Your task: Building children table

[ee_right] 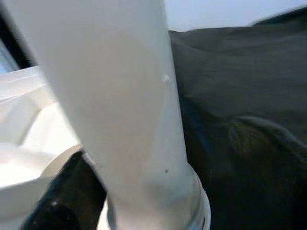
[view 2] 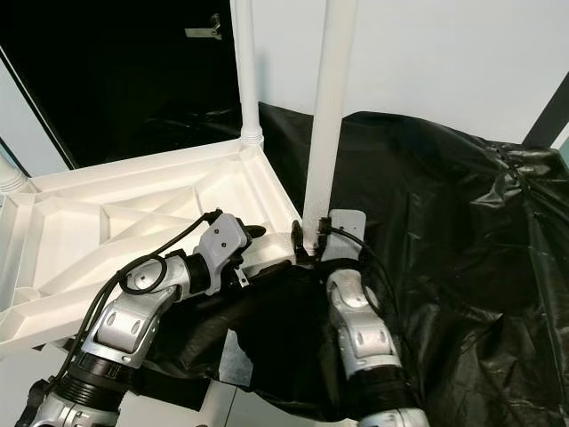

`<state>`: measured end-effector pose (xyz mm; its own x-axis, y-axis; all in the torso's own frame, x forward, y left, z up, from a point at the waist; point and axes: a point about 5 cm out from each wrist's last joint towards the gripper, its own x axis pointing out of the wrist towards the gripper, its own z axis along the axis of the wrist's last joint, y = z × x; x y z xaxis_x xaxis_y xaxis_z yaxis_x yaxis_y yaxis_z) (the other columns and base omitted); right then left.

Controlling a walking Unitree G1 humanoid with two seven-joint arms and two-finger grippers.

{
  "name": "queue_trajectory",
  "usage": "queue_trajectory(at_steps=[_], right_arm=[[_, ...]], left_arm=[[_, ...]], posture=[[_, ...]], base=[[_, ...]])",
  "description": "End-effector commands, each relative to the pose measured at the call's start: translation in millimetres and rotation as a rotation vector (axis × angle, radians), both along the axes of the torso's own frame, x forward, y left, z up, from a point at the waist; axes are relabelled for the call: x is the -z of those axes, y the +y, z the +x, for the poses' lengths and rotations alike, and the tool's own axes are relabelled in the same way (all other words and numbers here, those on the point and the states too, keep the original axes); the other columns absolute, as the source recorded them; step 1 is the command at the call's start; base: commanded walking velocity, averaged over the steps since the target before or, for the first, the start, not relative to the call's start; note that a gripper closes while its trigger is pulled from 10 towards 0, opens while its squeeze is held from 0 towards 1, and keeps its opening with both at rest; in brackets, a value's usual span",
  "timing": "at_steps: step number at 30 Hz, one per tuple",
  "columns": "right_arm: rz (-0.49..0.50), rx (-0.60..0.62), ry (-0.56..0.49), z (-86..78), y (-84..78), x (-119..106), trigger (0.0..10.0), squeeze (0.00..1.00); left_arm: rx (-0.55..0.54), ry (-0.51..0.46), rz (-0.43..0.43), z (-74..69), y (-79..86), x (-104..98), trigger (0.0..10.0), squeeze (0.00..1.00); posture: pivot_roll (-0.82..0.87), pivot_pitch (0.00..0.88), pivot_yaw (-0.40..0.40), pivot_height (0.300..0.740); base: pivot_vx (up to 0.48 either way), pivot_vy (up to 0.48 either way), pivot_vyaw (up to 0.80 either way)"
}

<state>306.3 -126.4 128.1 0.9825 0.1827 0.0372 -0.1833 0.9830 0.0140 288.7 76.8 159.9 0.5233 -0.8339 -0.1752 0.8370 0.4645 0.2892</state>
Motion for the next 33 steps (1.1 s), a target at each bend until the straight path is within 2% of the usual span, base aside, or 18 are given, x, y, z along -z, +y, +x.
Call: queue_trajectory(at_steps=[1,3,4,5,6,7,9,12,14,17,20,23,24,25,26,30,33], right_arm=[[0.014,-0.054,-0.001,-2.5,-1.9,-0.7,10.0,1.0],[0.014,-0.054,-0.001,-2.5,-1.9,-0.7,10.0,1.0],[-0.001,-0.114,-0.009,-3.3,-5.6,-1.6,10.0,1.0],[-0.035,-0.194,-0.012,-2.0,-11.1,-1.9,10.0,0.0],[-0.035,-0.194,-0.012,-2.0,-11.1,-1.9,10.0,0.0],[-0.06,-0.245,-0.012,-1.3,-15.2,-2.2,10.0,0.0],[-0.06,-0.245,-0.012,-1.3,-15.2,-2.2,10.0,0.0],[-0.16,-0.442,0.001,14.3,-24.5,-5.1,10.0,0.0],[-0.213,-0.529,0.018,25.4,-23.5,-8.7,10.0,0.0],[-0.218,-0.554,0.028,28.8,-22.6,-10.0,10.0,0.0],[-0.267,-0.631,0.04,39.1,-15.3,-13.9,10.0,0.0],[-0.29,-0.678,0.057,42.0,-11.6,-13.6,10.0,0.0],[-0.307,-0.697,0.065,42.8,-9.7,-12.4,4.4,0.0],[-0.318,-0.715,0.069,44.0,-8.9,-11.3,4.4,0.0],[-0.313,-0.723,0.072,44.9,-9.0,-10.5,0.0,0.0],[-0.306,-0.725,0.074,45.6,-10.1,-9.6,0.0,0.0],[-0.261,-0.7,0.072,46.3,-14.6,-8.5,0.0,0.0]], left_arm=[[-0.054,-0.021,0.005,0.3,1.0,-0.2,10.0,0.0],[-0.054,-0.021,0.005,0.3,1.0,-0.2,10.0,0.0],[-0.056,-0.02,0.005,0.6,1.0,-0.3,10.0,0.0],[-0.058,-0.02,0.004,1.3,1.2,-0.5,10.0,0.0],[-0.058,-0.02,0.004,1.3,1.2,-0.5,10.0,0.0],[-0.059,-0.02,0.003,1.8,1.4,-0.7,10.0,0.0],[-0.059,-0.02,0.003,1.8,1.4,-0.7,10.0,0.0],[-0.064,-0.026,0.002,4.5,2.3,-2.2,10.0,0.0],[-0.068,-0.031,0.001,6.1,3.1,-3.7,10.0,0.0],[-0.069,-0.033,0.001,6.5,3.4,-4.1,10.0,0.0],[-0.075,-0.037,0.0,7.4,4.6,-4.8,10.0,0.0],[-0.079,-0.038,0.0,7.7,4.9,-4.9,10.0,0.0],[-0.081,-0.039,-0.002,7.5,4.7,-5.2,10.0,0.0],[-0.082,-0.039,-0.003,7.4,4.5,-5.5,10.0,0.0],[-0.083,-0.04,-0.004,7.3,4.4,-5.7,10.0,0.0],[-0.085,-0.041,-0.004,6.9,4.5,-5.7,10.0,0.0],[-0.09,-0.037,-0.006,5.2,4.9,-5.2,10.0,0.0]], posture=[[-0.01,0.0,-0.044,0.74],[-0.01,0.0,-0.044,0.74],[-0.02,0.0,-0.041,0.74],[-0.02,0.0,-0.039,0.74],[-0.02,0.0,-0.039,0.74],[-0.02,0.0,-0.039,0.74],[-0.02,0.0,-0.039,0.74],[-0.02,0.0,-0.034,0.74],[-0.01,0.0,-0.035,0.74],[-0.01,0.0,-0.036,0.74],[-0.01,0.0,-0.037,0.74],[0.0,0.0,-0.038,0.74],[0.0,0.0,-0.042,0.74],[0.0,0.0,-0.043,0.74],[0.0,0.0,-0.044,0.74],[0.01,0.0,-0.049,0.74],[0.01,0.0,-0.052,0.74]], base=[[0.0,0.0,0.0],[0.0,0.0,0.0],[0.0,0.0,0.0],[0.0,0.0,0.0],[0.0,0.0,0.0],[0.0,0.0,0.0],[0.0,0.0,0.0],[0.0,0.0,0.0],[0.0,0.0,0.0],[0.0,0.0,0.0],[0.0,0.0,0.0],[0.0,0.0,0.0],[0.0,0.0,0.0],[0.0,0.0,0.0],[0.0,0.0,0.0],[0.0,0.0,0.0],[0.0,0.0,0.0]])
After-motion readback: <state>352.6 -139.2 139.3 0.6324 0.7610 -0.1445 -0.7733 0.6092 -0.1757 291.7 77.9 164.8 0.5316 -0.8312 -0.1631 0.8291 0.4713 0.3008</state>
